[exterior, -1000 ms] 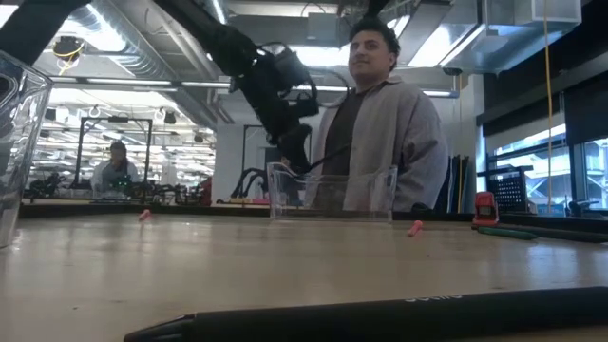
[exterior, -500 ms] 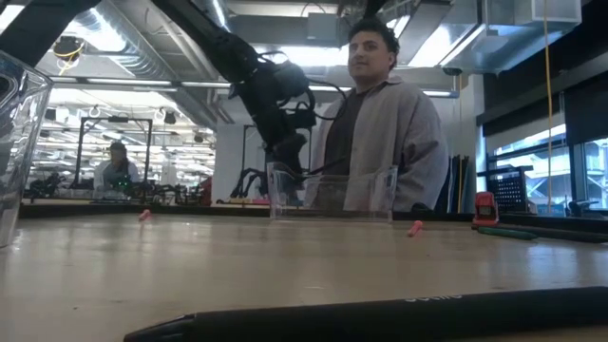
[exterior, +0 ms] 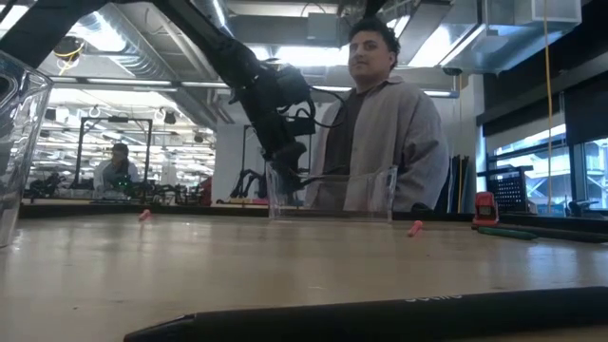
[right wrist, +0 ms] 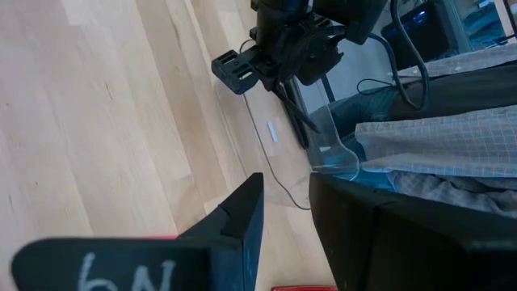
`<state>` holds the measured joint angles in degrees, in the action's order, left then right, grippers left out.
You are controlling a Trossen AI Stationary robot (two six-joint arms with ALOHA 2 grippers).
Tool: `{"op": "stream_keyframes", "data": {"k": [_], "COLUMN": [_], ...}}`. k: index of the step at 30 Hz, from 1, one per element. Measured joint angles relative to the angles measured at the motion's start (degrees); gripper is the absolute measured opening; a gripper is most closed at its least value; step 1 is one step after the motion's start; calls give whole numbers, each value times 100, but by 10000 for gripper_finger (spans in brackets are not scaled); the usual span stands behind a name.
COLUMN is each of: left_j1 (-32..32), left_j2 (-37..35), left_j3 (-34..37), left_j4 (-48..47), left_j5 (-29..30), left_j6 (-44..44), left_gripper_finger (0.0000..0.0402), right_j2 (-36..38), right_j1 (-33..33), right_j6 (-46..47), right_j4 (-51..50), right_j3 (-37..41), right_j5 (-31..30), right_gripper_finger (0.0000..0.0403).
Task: Sort crayons/erasers/pens/pencils in bins
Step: Put the black pen into the top transparent bin
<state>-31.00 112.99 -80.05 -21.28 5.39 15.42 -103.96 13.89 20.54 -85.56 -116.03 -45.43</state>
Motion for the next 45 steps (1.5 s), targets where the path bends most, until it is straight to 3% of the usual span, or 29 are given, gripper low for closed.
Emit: {"op": "stream_keyframes", "data": {"k": [11,17,23,32,37,40,45], "left_j1": [0,4,119,768,1105,1119,1328], "left_j2": [0,-72,-600,-1953,-2710,-3191,-4199], "left_j3": [0,0,-87,-3,826,1355,2346], "left_j4": [-9,64,71,-1850,-1592,-1575,-1620], "left_j5": [2,4,23,309,574,622,597], "left_j6": [13,-167,-182,-797,-890,-1475,-1894], "left_gripper_finger": [88,93,94,94,94,94,94], "right_j2": [0,0,0,0,0,0,0], "right_j1": [0,0,-4,-59,-112,-181,-271], "right_j6": [2,18,-5,22,-42,-87,-195], "right_j4": [-2,-2,-9,-26,83,103,232], "right_j3": [-2,0,0,-2,-2,-2,-2], "right_j5": [0,0,0,688,587,610,1203], "right_gripper_finger": [103,103,103,103,103,103,103]}}
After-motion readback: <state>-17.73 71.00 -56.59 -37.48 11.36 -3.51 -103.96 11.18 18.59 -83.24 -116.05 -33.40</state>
